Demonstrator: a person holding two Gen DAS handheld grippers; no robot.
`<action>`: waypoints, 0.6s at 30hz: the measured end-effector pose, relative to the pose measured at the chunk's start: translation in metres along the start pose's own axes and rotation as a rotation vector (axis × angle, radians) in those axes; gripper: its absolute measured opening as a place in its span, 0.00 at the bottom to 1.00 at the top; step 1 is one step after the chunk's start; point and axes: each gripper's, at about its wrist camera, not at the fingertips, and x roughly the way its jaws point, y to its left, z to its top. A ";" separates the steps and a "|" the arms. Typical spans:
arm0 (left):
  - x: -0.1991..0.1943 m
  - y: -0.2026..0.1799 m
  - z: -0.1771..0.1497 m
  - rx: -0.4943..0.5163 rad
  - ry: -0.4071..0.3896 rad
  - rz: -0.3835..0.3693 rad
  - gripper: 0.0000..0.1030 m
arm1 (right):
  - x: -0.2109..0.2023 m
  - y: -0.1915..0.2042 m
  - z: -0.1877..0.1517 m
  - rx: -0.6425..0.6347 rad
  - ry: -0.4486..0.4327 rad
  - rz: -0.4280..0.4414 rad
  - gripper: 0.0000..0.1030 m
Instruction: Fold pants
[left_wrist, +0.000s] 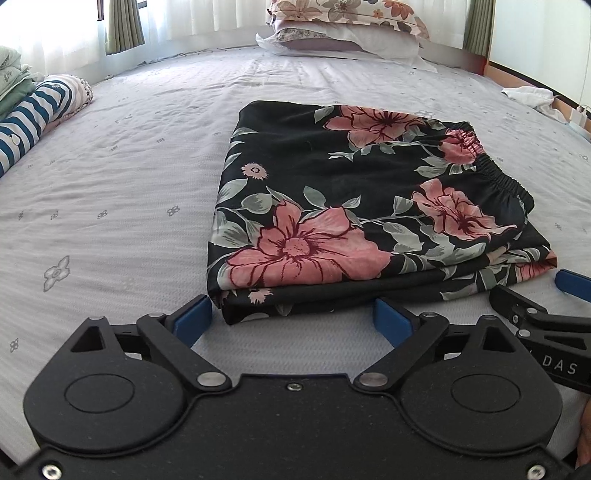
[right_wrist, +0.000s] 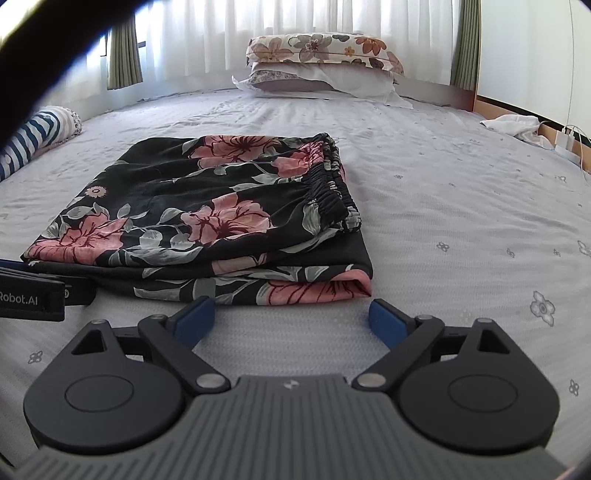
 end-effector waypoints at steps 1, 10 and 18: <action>0.001 0.000 0.000 -0.002 0.000 0.001 0.95 | 0.000 0.000 0.000 0.002 0.001 -0.001 0.96; 0.006 0.000 0.000 -0.012 -0.002 0.005 1.00 | 0.005 0.001 0.001 -0.007 0.016 -0.008 0.99; 0.007 0.001 0.000 -0.010 -0.005 0.003 1.00 | 0.007 0.002 0.002 -0.008 0.027 -0.008 1.00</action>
